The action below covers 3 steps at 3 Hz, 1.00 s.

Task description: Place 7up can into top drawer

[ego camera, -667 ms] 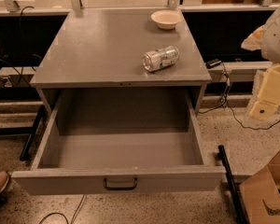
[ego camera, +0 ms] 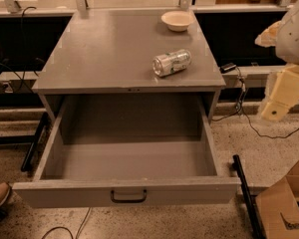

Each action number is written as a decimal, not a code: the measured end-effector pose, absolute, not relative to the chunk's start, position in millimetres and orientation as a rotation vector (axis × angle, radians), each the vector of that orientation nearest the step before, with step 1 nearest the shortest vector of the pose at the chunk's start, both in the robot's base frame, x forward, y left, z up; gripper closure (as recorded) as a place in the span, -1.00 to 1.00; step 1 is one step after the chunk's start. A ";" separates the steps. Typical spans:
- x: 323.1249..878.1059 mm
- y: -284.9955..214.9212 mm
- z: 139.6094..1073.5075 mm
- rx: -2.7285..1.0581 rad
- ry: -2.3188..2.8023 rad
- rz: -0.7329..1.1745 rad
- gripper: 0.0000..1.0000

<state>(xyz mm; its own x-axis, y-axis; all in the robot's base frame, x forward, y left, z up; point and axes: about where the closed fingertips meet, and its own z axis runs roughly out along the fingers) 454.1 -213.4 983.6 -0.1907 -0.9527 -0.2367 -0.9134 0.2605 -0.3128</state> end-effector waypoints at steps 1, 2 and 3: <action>506.4 -203.6 993.7 -1.716 1.999 -0.143 -1.00; 567.6 -186.3 1008.6 -1.751 1.845 -0.143 -1.00; 631.0 -153.0 1005.3 -1.810 1.724 -0.098 -1.00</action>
Offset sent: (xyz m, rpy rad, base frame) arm 0.1895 0.0495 0.0469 0.1378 -0.2876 0.3020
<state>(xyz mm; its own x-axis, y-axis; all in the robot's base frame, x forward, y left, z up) 631.0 -153.0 1005.3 0.1415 -0.9219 -0.3606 -0.8749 0.0540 -0.4813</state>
